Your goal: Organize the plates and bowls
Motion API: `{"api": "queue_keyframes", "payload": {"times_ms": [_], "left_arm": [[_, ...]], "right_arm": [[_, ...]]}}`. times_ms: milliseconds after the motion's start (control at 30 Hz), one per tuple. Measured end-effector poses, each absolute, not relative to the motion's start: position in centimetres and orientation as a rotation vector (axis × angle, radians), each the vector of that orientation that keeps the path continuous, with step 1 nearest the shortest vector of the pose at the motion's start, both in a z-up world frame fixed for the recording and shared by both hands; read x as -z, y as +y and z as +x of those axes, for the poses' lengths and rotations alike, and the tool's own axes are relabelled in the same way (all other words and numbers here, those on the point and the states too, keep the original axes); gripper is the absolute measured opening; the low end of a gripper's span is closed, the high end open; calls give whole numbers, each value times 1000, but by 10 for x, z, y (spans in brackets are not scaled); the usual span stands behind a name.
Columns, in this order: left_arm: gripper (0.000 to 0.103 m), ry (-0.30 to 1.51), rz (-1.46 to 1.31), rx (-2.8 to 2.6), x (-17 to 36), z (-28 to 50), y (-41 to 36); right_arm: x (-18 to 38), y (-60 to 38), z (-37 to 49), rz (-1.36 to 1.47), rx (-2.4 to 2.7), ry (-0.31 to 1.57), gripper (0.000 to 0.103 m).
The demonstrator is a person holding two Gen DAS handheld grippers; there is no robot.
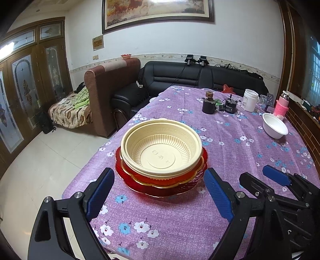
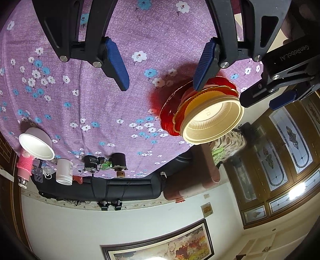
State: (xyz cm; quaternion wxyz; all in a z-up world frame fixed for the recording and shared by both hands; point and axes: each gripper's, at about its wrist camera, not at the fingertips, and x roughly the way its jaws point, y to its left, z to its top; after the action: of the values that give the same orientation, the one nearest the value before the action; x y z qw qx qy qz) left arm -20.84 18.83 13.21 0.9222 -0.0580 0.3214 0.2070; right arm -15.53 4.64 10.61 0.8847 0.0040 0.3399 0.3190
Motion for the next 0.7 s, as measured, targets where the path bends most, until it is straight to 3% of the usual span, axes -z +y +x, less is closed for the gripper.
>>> {"api": "queue_keyframes", "payload": {"times_ms": [700], "left_arm": [[91,718,-163,-442,-107,-196,206]], "right_arm": [[-85,58,-150,19,-691,767,71]]}}
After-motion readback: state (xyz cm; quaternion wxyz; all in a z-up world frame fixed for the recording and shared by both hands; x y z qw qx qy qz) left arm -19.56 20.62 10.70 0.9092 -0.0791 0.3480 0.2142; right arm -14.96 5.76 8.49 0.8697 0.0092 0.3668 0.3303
